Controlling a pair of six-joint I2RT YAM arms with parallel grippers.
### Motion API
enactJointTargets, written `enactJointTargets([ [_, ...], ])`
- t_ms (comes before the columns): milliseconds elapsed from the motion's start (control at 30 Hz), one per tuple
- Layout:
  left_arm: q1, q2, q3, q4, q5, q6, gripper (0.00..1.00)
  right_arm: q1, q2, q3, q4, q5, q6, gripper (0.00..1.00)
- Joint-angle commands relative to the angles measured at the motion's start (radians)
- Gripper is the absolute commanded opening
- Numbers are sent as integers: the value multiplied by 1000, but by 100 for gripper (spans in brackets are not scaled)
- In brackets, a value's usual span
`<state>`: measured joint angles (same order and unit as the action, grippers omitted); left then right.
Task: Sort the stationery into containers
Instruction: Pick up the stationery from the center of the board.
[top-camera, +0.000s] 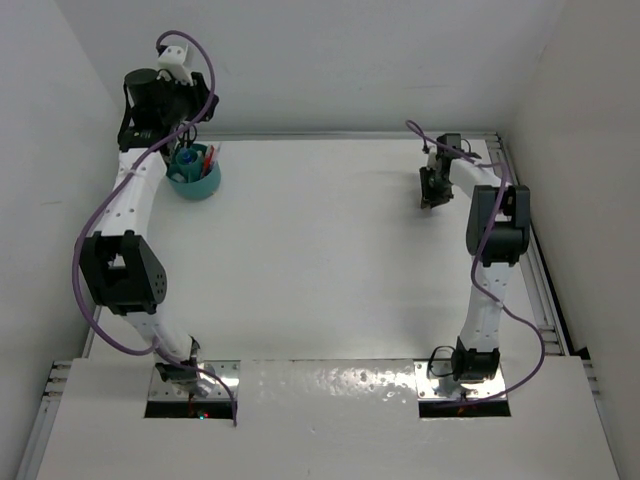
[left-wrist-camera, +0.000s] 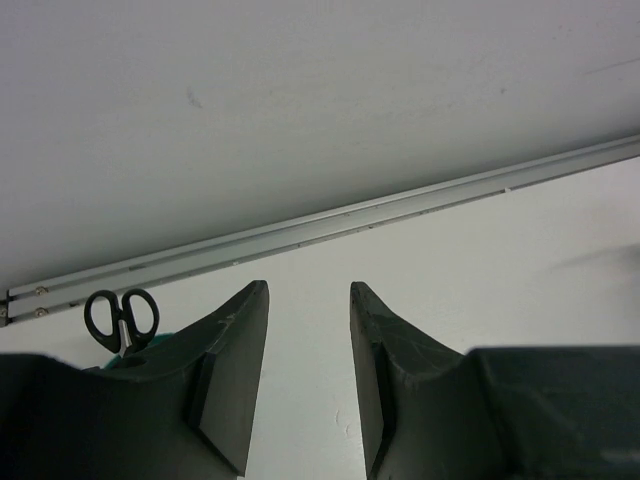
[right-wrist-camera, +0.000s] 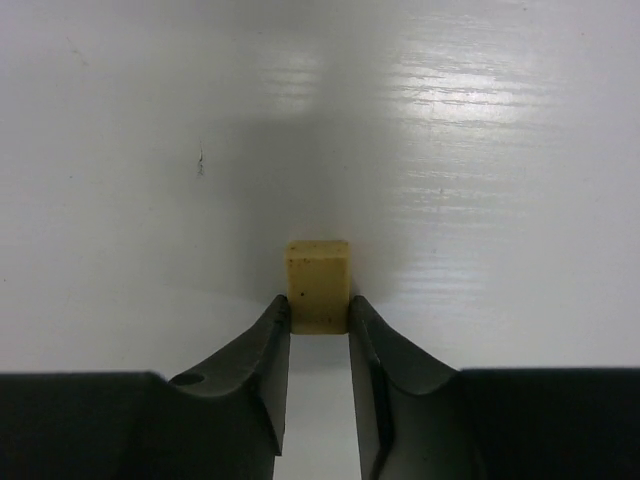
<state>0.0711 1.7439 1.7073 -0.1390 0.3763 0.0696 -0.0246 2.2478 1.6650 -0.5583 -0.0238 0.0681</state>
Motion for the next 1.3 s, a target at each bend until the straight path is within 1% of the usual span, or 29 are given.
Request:
enactJointTargets([
  [0, -11, -61, 6, 27, 7, -16, 36, -3, 53, 1, 11, -8, -10, 26],
  [33, -14, -63, 6, 21, 7, -13, 36, -3, 50, -7, 18, -11, -11, 23],
  [67, -17, -63, 6, 16, 4, -7, 36, -3, 42, -26, 23, -30, -17, 13],
  [133, -19, -64, 6, 4, 7, 1, 36, -1, 13, -62, 43, -53, -27, 3],
  [167, -22, -66, 6, -4, 13, 10, 35, 0, 0, -73, 46, -70, -36, 0],
  [267, -30, -67, 6, -36, 100, 59, 34, 9, -97, -145, 77, -105, -42, 0],
  [300, -34, -70, 6, -48, 152, 70, 34, 17, -134, -169, 113, -113, -39, 0],
  [333, -43, -72, 6, -66, 179, 76, 34, 52, -227, -241, 139, -117, -39, 0],
  [367, -47, -73, 6, -77, 203, 76, 34, 72, -284, -285, 176, -116, -39, 0],
  [400, -60, -79, 0, -91, 248, 70, 35, 96, -345, -338, 277, -113, -42, 0],
  [433, -60, -84, -5, -99, 265, 62, 37, 156, -472, -447, 338, -108, -39, 0],
  [467, -89, -101, -17, -100, 292, 53, 38, 187, -529, -503, 479, -97, -27, 0],
  [500, -120, -112, -50, -100, 294, 42, 40, 257, -580, -601, 550, -94, -15, 0],
  [533, -137, -125, -75, -93, 299, 30, 41, 290, -665, -641, 713, -96, 25, 0],
  [567, -157, -156, -130, -80, 311, 21, 44, 320, -689, -671, 780, -100, 50, 0],
  [600, -197, -173, -156, -58, 317, 4, 45, 383, -708, -700, 837, -105, 80, 0],
  [633, -217, -188, -179, -45, 326, -7, 46, 411, -715, -699, 877, -113, 122, 0],
  [667, -252, -214, -219, -28, 332, -16, 49, 464, -714, -677, 931, -114, 139, 0],
  [733, -277, -245, -251, -17, 335, -59, 50, 505, -688, -650, 994, -116, 174, 0],
  [767, -286, -254, -283, -4, 334, -59, 50, 524, -680, -639, 1009, -117, 176, 0],
  [800, -290, -265, -302, 9, 328, -118, 50, 561, -673, -613, 1023, -116, 176, 0],
  [867, -295, -291, -360, 53, 308, -161, 51, 603, -645, -571, 1043, -117, 173, 0],
  [1100, -310, -322, -463, 121, 291, -189, 51, 669, -587, -478, 1046, -136, 157, 0],
  [1267, -327, -319, -509, 173, 225, -198, 51, 695, -577, -461, 1043, -136, 156, 0],
])
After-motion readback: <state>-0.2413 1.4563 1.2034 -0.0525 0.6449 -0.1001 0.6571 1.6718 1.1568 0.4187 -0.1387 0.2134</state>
